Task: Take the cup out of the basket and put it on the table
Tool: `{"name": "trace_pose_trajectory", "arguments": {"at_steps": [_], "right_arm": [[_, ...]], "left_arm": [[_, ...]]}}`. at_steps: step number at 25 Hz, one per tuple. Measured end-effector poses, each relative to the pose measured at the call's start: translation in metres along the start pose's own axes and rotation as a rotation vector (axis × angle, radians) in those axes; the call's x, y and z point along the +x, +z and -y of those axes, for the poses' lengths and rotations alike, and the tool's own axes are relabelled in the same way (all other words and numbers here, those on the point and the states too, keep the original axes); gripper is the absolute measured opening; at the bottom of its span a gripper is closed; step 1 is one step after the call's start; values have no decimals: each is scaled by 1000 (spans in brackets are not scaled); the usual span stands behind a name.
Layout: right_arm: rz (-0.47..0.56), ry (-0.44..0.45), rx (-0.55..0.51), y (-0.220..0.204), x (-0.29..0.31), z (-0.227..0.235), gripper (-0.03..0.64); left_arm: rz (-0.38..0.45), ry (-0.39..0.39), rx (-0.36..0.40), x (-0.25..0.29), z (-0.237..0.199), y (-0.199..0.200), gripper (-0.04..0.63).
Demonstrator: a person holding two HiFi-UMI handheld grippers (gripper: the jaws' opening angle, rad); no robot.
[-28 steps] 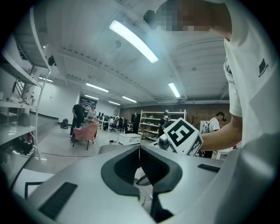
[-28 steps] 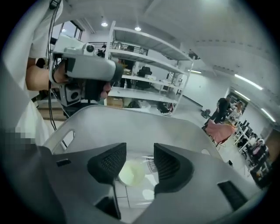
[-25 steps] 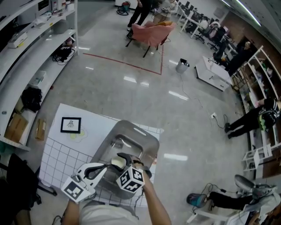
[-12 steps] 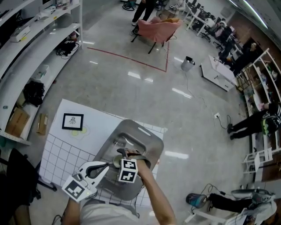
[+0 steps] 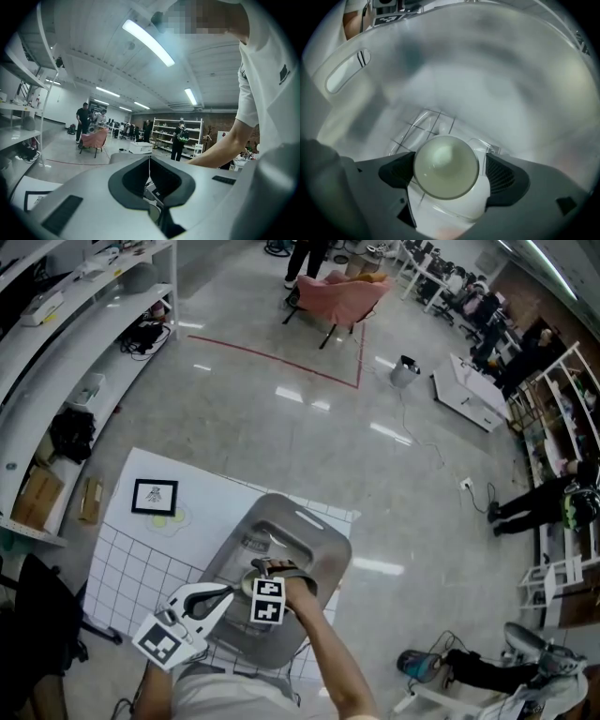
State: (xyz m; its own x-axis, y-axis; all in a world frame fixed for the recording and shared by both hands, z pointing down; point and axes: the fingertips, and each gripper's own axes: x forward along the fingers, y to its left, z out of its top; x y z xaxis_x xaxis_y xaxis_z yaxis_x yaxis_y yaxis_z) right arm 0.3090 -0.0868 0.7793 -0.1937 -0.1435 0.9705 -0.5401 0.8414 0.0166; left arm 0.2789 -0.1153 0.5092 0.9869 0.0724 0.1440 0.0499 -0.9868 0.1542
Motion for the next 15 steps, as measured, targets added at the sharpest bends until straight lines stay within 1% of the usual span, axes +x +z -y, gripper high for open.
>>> {"name": "trace_pose_trajectory", "arguments": {"at_steps": [4, 7, 15], "right_arm": [[-12, 14, -2, -3, 10, -2, 448], [-9, 18, -8, -4, 15, -4, 448], [-31, 21, -27, -6, 14, -7, 437]], "left_arm": [[-12, -3, -1, 0, -1, -3, 12], [-6, -4, 2, 0, 0, -3, 12], [-5, -1, 0, -3, -1, -5, 12]]}}
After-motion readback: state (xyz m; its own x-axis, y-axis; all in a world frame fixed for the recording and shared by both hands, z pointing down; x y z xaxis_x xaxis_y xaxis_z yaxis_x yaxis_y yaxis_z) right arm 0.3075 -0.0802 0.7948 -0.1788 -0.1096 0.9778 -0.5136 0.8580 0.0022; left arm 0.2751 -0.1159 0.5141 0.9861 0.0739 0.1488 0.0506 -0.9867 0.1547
